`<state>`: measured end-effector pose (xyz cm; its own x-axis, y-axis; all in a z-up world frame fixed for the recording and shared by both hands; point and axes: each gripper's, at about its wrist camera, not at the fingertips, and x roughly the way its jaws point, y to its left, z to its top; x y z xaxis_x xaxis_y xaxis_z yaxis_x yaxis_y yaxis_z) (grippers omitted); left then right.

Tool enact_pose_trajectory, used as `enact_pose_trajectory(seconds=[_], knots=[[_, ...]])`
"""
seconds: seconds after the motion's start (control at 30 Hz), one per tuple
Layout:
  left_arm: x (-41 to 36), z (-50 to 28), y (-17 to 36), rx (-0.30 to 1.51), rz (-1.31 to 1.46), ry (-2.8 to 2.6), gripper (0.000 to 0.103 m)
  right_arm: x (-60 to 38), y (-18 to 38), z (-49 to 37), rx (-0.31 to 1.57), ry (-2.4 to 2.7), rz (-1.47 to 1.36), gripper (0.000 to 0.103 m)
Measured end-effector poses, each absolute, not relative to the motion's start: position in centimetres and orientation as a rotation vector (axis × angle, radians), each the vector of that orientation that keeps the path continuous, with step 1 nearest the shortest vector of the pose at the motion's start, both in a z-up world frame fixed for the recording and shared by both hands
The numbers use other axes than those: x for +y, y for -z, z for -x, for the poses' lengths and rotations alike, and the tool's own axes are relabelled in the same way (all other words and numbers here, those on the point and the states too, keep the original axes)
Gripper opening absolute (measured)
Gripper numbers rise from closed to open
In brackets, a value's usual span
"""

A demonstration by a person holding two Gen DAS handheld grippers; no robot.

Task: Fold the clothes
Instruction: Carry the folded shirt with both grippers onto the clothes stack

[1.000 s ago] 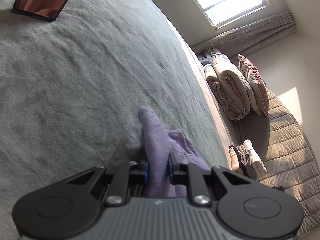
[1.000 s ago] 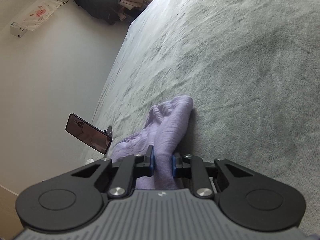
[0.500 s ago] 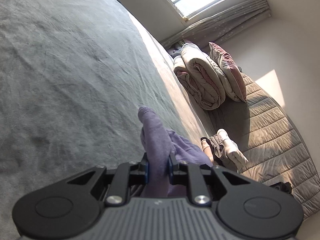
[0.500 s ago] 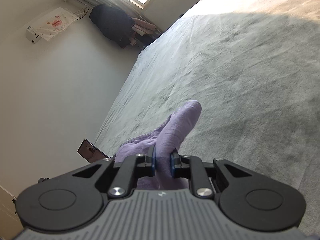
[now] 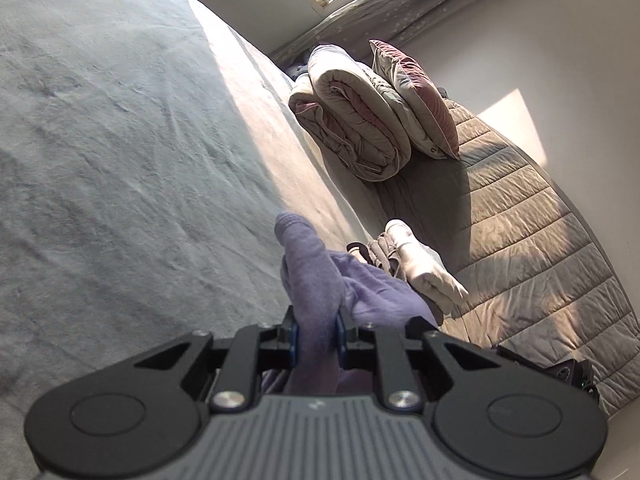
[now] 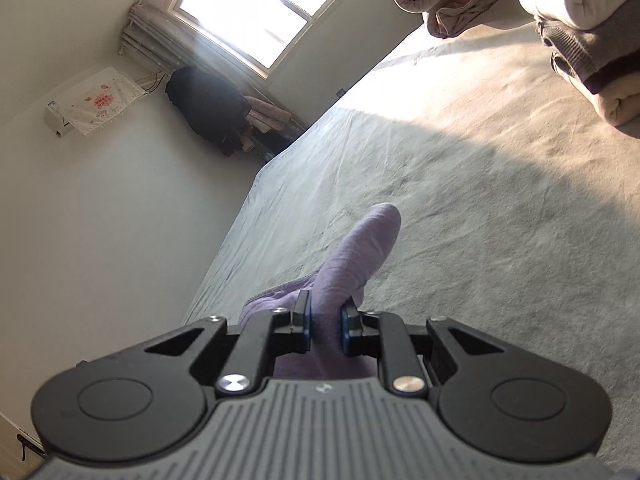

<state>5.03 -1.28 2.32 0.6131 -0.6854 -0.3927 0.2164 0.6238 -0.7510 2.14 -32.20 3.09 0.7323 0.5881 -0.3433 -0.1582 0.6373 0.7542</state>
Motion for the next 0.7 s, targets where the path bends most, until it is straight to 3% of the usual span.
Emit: enact_pose_trajectory(seconds=[0.7], knots=[[-21.5,-15.0,-9.7,0.662,0.666,0.813,0.017,-52.2,-11.2,-6.9,0.365,-0.254,-0.739,0.019]])
